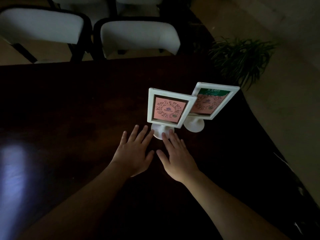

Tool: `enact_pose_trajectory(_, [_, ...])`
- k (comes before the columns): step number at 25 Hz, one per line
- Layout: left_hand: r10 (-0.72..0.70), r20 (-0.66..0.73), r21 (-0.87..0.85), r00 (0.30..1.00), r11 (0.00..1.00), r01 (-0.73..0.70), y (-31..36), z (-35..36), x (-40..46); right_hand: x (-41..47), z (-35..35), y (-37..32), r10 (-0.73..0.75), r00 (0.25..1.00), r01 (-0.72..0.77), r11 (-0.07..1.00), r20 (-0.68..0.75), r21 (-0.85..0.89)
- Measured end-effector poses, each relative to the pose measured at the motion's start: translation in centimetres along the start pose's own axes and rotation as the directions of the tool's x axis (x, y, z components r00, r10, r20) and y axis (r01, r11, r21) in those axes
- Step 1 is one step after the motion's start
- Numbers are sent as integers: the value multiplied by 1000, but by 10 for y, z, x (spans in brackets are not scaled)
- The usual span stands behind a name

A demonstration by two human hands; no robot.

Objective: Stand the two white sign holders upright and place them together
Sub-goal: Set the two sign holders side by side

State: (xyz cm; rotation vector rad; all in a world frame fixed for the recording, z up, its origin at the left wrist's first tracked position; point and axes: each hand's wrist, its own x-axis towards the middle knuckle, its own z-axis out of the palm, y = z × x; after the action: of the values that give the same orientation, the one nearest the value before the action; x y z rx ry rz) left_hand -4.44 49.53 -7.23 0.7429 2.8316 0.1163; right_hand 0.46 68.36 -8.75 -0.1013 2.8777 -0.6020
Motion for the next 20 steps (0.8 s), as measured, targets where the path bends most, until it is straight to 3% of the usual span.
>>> enact_pose_trajectory(4, [-47, 12, -47, 999, 998, 48, -5, -14, -17, -12, -16, -1, 11, 1000, -13, 997, 29, 81])
enact_pose_trajectory(8, [-59, -48, -168, 997, 985, 50, -13, -44, -27, -34, -41, -9, 52, 998, -48, 994, -32, 100])
enact_pose_trajectory(14, [-46, -242, -299, 969, 954, -29, -16, -118, -31, -53, -120, -13, 111, 935, -91, 993, -337, 74])
enact_pose_trajectory(20, [37, -413, -180, 910, 976, -121, 10, -176, -10, -26, -213, 3, 23, 874, -14, 1000, -486, 22])
